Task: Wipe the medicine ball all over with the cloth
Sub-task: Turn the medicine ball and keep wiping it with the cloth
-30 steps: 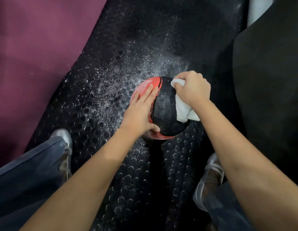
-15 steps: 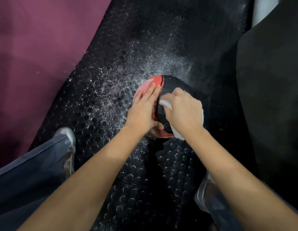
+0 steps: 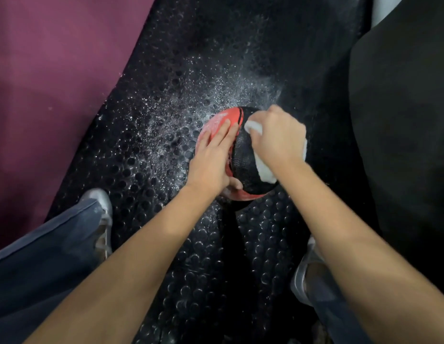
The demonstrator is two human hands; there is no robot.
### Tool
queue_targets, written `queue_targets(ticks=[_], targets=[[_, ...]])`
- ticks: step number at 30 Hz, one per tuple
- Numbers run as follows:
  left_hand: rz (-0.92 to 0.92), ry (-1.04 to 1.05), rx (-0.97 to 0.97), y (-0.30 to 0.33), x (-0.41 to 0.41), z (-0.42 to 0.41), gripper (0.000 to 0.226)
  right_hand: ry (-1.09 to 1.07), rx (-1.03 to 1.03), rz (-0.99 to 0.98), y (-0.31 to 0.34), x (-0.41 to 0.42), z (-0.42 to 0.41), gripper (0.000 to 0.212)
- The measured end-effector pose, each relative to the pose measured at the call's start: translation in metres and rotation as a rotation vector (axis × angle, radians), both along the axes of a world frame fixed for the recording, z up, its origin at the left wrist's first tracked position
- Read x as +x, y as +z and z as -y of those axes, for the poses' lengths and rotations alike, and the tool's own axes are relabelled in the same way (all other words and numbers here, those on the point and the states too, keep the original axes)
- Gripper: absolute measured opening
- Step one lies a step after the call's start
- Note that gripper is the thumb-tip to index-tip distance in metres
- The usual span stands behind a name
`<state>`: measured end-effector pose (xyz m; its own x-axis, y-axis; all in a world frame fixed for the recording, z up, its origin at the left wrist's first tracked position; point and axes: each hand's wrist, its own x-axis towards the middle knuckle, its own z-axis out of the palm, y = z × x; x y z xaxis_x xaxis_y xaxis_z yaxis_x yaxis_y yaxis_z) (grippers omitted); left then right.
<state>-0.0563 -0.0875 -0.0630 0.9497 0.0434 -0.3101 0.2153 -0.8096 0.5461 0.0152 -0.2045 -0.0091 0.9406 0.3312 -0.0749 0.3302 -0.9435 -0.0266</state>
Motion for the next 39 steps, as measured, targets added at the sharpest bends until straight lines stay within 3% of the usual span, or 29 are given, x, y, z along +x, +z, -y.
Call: queue_targets(ticks=[5,7,10,17,22,27,31,36,39], targets=[[0.019,0.011,-0.032,0.003,0.000,-0.005,0.135,0.123,0.090,0.035,0.000,-0.042,0.009,0.014],[0.020,-0.004,-0.013,0.004,-0.001,-0.004,0.136,-0.034,0.098,0.011,-0.002,-0.010,0.014,0.019],[0.020,-0.006,-0.003,0.006,-0.003,-0.003,0.135,-0.273,0.271,-0.164,-0.001,0.022,0.021,0.018],[-0.034,0.031,-0.067,0.014,0.006,-0.020,0.130,-0.296,0.394,-0.200,-0.001,0.005,0.000,0.020],[-0.039,0.074,-0.120,0.014,-0.008,-0.024,0.132,-0.125,0.332,-0.198,-0.003,-0.029,-0.002,0.018],[-0.046,0.075,-0.104,0.011,-0.012,-0.020,0.132,-0.312,0.376,-0.203,0.001,-0.013,0.000,0.016],[-0.030,0.083,-0.103,0.007,-0.013,-0.011,0.133,-0.056,0.222,-0.132,0.002,-0.038,-0.002,0.020],[-0.022,0.046,-0.061,0.007,-0.017,-0.006,0.132,-0.267,0.245,-0.164,0.003,0.003,0.012,0.019],[-0.020,0.054,-0.074,0.009,-0.016,-0.010,0.133,-0.064,0.215,-0.166,0.000,-0.018,0.000,0.020]])
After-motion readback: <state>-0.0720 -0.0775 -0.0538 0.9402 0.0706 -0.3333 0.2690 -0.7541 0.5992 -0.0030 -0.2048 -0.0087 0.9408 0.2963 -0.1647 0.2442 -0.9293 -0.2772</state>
